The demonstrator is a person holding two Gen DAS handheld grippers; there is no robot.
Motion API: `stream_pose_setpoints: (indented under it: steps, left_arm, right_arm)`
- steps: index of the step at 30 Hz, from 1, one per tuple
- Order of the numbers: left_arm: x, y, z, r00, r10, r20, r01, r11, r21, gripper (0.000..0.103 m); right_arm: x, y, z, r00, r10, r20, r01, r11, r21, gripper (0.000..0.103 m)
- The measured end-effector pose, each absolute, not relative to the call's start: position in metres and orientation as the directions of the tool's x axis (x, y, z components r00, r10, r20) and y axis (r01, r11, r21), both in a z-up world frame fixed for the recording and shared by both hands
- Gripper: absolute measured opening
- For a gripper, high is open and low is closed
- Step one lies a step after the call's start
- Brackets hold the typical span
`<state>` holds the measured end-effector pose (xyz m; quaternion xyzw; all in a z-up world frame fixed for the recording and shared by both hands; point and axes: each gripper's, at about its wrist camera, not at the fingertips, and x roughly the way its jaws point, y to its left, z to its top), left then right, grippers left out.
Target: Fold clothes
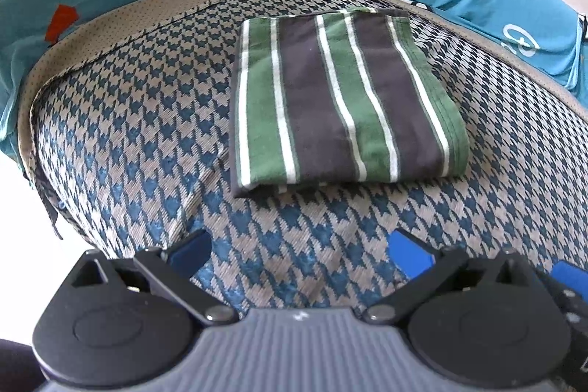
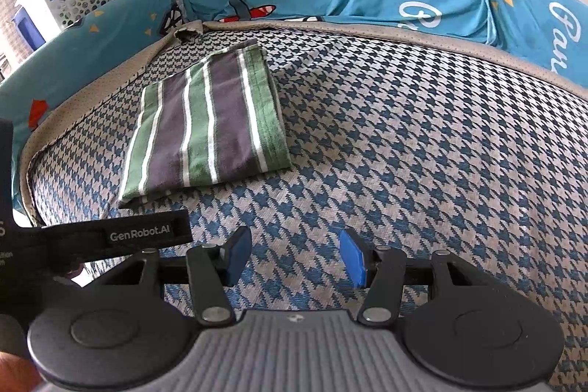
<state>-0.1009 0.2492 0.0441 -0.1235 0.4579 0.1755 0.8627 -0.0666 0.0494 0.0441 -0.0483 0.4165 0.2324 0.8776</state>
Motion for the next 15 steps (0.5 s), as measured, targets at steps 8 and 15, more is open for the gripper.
stream_pose_setpoints:
  steps: [8,15]
  left_arm:
    - [-0.092,0.235,0.036,0.488,0.172,-0.856,-0.403,0.914,-0.046,0.103]
    - [-0.090,0.213,0.031,0.493,0.165,-0.854,-0.354,0.935,-0.023,0.103]
  right_arm:
    - [-0.063,0.032,0.045,0.555,0.360,-0.750,-0.431,0.895,0.111,0.052]
    - [-0.059,0.000,0.042,0.571,0.325,-0.753,-0.402,0.911,0.088,0.052]
